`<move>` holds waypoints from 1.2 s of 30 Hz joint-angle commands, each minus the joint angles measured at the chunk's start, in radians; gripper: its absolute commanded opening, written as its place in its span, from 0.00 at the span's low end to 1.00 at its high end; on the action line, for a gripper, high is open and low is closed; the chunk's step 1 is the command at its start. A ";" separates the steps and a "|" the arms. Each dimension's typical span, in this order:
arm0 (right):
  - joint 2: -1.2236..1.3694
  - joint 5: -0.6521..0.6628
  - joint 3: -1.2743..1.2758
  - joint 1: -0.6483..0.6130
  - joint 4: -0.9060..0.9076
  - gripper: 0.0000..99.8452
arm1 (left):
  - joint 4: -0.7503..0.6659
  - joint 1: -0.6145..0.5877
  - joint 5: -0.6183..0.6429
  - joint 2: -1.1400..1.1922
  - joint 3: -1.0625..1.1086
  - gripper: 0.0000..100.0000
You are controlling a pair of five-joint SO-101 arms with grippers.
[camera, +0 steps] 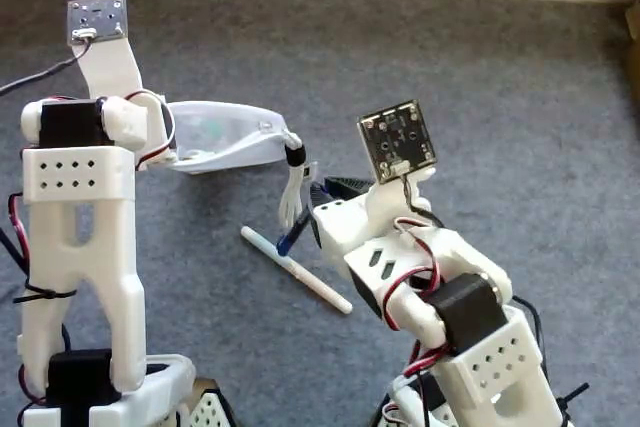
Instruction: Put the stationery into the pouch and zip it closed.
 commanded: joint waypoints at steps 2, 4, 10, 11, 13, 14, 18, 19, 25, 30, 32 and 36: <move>-0.027 0.023 -0.124 -0.035 0.001 0.04 | -0.021 -0.013 -0.008 0.021 0.024 0.01; -0.027 0.028 -0.148 -0.058 0.001 0.04 | -0.023 -0.013 -0.008 0.021 0.024 0.01; -0.027 0.028 -0.217 -0.122 0.001 0.04 | -0.023 -0.013 -0.008 0.021 0.024 0.01; -0.027 0.028 -0.228 -0.125 0.001 0.04 | -0.023 -0.013 -0.008 0.021 0.024 0.01; -0.027 0.028 -0.248 -0.125 0.001 0.04 | -0.023 -0.013 -0.008 0.021 0.024 0.01; -0.027 0.028 -0.257 -0.127 0.001 0.04 | -0.023 -0.013 -0.008 0.021 0.024 0.01; -0.027 0.028 -0.292 -0.142 0.001 0.04 | -0.023 -0.013 -0.008 0.021 0.025 0.01; -0.027 0.028 -0.305 -0.147 -0.001 0.04 | -0.023 -0.013 -0.008 0.021 0.025 0.01; -0.027 0.028 -0.337 -0.157 -0.085 0.04 | -0.023 -0.013 -0.008 0.021 0.025 0.01; -0.027 0.028 -0.337 -0.157 -0.180 0.04 | -0.023 -0.013 -0.008 0.021 0.025 0.01; -0.027 0.028 -0.337 -0.157 -0.206 0.04 | -0.023 -0.013 -0.008 0.021 0.025 0.01; -0.027 0.028 -0.340 -0.157 -0.249 0.04 | -0.023 -0.013 -0.008 0.021 0.024 0.01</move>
